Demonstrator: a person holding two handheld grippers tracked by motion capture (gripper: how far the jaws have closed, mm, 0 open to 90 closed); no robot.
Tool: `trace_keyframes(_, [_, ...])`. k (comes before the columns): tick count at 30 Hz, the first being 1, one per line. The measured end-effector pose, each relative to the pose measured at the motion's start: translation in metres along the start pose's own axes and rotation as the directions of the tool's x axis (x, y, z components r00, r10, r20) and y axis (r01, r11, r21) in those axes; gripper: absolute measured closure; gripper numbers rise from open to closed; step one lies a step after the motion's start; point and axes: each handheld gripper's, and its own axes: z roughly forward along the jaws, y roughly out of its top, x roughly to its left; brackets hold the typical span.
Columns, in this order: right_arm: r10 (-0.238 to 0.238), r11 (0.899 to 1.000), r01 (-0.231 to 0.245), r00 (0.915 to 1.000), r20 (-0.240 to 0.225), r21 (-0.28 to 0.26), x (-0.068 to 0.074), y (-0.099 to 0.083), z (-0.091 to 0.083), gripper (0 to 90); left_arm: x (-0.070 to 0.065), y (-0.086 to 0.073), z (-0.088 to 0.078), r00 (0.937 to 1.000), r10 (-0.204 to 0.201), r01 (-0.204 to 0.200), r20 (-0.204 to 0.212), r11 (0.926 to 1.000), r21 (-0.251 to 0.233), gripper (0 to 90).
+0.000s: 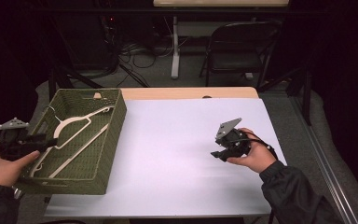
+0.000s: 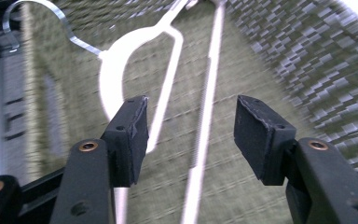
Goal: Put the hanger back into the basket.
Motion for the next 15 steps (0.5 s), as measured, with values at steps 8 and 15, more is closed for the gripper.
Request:
trace_keyframes(8, [0.025, 1.000, -0.025, 0.9996, 0.011, -0.015, 0.000, -0.006, -0.008, 48.1, -0.062, 0.009, -0.006, 0.9930, 0.055, -0.047, 0.105, 0.9960, -0.077, 41.0])
trace_keyframes(15, [0.051, 0.997, -0.049, 0.9982, 0.032, -0.057, 0.006, -0.018, -0.022, 47.2, -0.113, 0.010, -0.002, 0.9773, 0.124, -0.102, 0.172, 0.9863, -0.129, 38.1])
